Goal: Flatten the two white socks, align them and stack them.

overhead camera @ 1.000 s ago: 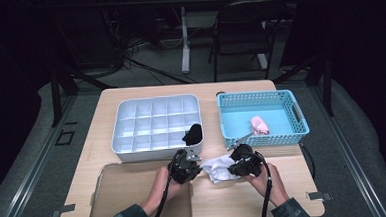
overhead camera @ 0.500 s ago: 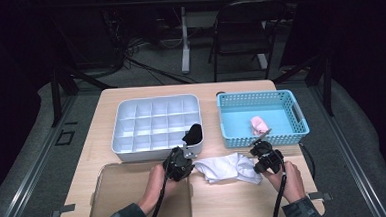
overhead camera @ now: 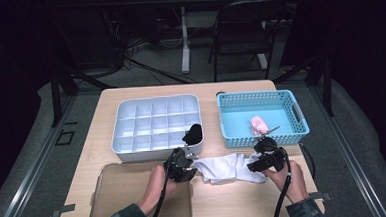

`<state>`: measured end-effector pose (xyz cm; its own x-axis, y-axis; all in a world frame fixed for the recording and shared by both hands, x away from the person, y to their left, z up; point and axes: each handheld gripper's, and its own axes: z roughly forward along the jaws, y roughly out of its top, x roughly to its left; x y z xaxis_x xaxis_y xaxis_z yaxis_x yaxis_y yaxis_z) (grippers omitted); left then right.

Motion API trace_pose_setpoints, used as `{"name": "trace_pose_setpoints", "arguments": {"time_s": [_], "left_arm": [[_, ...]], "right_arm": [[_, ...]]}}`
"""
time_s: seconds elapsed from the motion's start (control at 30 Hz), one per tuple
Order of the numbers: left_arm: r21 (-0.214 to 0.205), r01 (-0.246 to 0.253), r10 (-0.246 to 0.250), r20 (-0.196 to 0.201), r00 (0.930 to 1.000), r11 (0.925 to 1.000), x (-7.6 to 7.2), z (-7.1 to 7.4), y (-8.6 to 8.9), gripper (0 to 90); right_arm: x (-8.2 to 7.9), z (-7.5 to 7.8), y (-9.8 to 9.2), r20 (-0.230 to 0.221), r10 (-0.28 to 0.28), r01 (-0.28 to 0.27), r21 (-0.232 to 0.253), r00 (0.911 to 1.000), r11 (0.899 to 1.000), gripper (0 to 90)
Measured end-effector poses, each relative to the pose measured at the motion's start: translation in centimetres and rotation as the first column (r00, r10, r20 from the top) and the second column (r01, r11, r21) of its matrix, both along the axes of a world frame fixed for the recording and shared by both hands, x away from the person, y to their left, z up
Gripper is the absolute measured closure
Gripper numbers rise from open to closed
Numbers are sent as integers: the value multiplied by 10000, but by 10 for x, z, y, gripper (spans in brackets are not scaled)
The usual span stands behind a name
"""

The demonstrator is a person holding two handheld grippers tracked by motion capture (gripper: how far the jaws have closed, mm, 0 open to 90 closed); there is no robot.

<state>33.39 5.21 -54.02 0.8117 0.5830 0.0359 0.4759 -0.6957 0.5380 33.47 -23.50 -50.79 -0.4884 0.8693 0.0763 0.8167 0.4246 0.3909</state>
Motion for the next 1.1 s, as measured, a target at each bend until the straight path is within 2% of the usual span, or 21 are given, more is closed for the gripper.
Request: {"name": "trace_pose_setpoints", "arguments": {"time_s": [0.07, 0.13, 0.33, 0.37, 0.4, 0.47, 0.57, 0.63, 0.67, 0.7, 0.77, 0.8, 0.83, 0.87, 0.9, 0.93, 0.97, 1.0, 1.03, 1.07, 1.1], "left_arm": [[-32, 43, -43, -108, 9999, 10000, 0, -1, 0, 670], [-32, 43, -43, -108, 9999, 10000, 0, -1, 0, 660], [-32, 43, -43, -108, 9999, 10000, 0, -1, 0, 660], [2, 217, -216, -463, 9987, 9998, -2, 0, -3, 660], [-57, 162, -164, -416, 9990, 9999, -3, 1, -4, 468], [-103, 188, -191, -355, 9992, 9998, -5, 4, -4, 430], [-301, 121, -124, -76, 9999, 9995, -9, 10, -4, 389], [-419, 159, -160, -27, 9999, 9990, -11, 12, -4, 377], [-439, 252, -253, -24, 9997, 9987, -12, 12, -5, 374], [-439, 252, -253, -24, 9997, 9987, -12, 12, -5, 373], [-439, 252, -253, -24, 9997, 9987, -12, 12, -5, 373], [-572, 1343, -1371, -487, 9894, 9893, -22, 6, -20, 373], [-572, 1343, -1371, -487, 9894, 9893, -22, 6, -20, 400], [-572, 1343, -1371, -487, 9894, 9893, -22, 6, -20, 400], [-572, 1343, -1371, -487, 9894, 9893, -22, 6, -20, 400], [-572, 1343, -1371, -487, 9894, 9893, -22, 6, -20, 400], [-336, 1689, -1708, -671, 9830, 9851, -26, 0, -26, 400], [-253, 1743, -1757, -683, 9821, 9844, -27, -1, -28, 431], [-208, 1761, -1771, -707, 9816, 9842, -28, -2, -29, 433], [-165, 1768, -1775, -697, 9816, 9841, -27, -3, -30, 434], [-151, 1711, -1717, -691, 9827, 9851, -27, -4, -30, 435]], "right_arm": [[-1, -1, 9, 265, 419, -422, 103, 9988, 9991, 420], [-2, -3, 13, 221, 680, -681, 76, 9974, 9976, 420], [-2, -3, 13, 221, 680, -681, 76, 9974, 9976, 430], [-2, -3, 13, 221, 680, -681, 76, 9974, 9976, 430], [11, -34, 15, -743, 561, -649, -1225, 9957, 9903, 452], [12, -38, 14, -887, 583, -701, -1357, 9944, 9883, 493], [12, -38, 14, -764, 436, -535, -1328, 9961, 9897, 608], [11, -39, 13, -695, 49, -126, -1117, 9976, 9937, 730], [11, -37, 13, -830, 14, -113, -1193, 9965, 9928, 771], [10, -39, 13, -790, -339, 257, -1031, 9963, 9943, 800], [10, -39, 13, -790, -339, 257, -1031, 9963, 9943, 800], [10, -39, 13, -790, -339, 257, -1031, 9963, 9943, 800], [10, -39, 13, -790, -339, 257, -1031, 9963, 9943, 800], [5, -35, 25, -2078, -291, 190, -504, 9777, 9985, 800], [5, -35, 25, -2078, -291, 190, -504, 9777, 9985, 696], [5, -35, 25, -2078, -291, 190, -504, 9777, 9985, 696], [5, -35, 25, -2078, -291, 190, -504, 9777, 9985, 696], [4, -29, 29, -2357, 574, -690, -415, 9701, 9968, 613], [2, -28, 30, -1927, 591, -625, -116, 9795, 9980, 575], [2, -25, 29, -1651, 1002, -1021, -29, 9812, 9948, 530], [2, -22, 29, -1389, 1128, -1125, 100, 9839, 9936, 479]]}}
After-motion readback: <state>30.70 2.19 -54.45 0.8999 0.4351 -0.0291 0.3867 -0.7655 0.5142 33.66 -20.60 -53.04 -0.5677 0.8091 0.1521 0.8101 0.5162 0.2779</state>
